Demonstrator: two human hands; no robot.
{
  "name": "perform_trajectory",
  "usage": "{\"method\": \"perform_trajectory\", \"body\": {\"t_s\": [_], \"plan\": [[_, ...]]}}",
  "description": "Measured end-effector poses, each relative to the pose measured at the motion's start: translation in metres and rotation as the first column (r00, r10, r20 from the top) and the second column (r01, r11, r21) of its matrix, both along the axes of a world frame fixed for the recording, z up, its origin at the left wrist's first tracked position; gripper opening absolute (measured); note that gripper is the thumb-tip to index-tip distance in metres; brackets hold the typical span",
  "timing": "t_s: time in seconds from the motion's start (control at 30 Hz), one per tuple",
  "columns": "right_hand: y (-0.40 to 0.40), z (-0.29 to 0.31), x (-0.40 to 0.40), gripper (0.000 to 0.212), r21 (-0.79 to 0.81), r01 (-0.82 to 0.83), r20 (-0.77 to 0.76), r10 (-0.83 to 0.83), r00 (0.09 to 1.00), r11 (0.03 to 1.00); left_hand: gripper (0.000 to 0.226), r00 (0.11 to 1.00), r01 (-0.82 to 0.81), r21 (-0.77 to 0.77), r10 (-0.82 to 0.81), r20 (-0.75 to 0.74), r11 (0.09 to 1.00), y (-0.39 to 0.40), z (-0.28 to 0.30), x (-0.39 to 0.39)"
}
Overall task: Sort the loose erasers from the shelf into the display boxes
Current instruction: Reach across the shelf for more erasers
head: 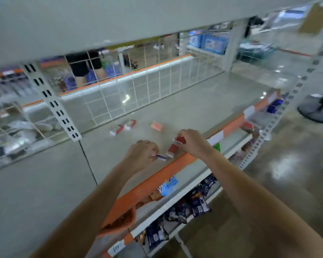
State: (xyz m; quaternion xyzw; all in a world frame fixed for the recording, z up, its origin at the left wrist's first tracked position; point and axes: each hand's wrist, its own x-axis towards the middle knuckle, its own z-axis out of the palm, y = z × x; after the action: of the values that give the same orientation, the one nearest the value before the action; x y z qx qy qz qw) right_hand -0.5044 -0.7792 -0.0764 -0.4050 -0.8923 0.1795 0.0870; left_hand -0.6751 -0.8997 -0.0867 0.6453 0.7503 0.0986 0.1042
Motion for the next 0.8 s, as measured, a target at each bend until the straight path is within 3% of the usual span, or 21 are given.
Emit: {"method": "perform_trajectory", "body": {"t_s": [0.17, 0.33, 0.5, 0.8], "plan": [[0.019, 0.021, 0.006, 0.030, -0.124, -0.113, -0.160, 0.093, 0.983, 0.986, 0.020, 0.980, -0.196, 0.072, 0.193, 0.041, 0.978, -0.020, 0.009, 0.007], [-0.010, 0.038, -0.017, 0.020, -0.272, -0.314, -0.319, 0.222, 0.921, 0.910, 0.014, 0.914, -0.400, 0.197, 0.375, 0.153, 0.895, -0.069, 0.030, 0.009], [-0.072, 0.038, -0.062, 0.020, -0.640, -0.536, -0.530, 0.188, 0.827, 0.551, 0.014, 0.824, -0.565, 0.287, 0.547, 0.148, 0.774, -0.150, 0.043, -0.001], [-0.271, 0.037, -0.136, 0.021, -0.658, -0.708, -0.640, 0.305, 0.705, 0.256, 0.020, 0.636, -0.750, 0.367, 0.753, 0.169, 0.550, -0.380, 0.042, -0.010]]}}
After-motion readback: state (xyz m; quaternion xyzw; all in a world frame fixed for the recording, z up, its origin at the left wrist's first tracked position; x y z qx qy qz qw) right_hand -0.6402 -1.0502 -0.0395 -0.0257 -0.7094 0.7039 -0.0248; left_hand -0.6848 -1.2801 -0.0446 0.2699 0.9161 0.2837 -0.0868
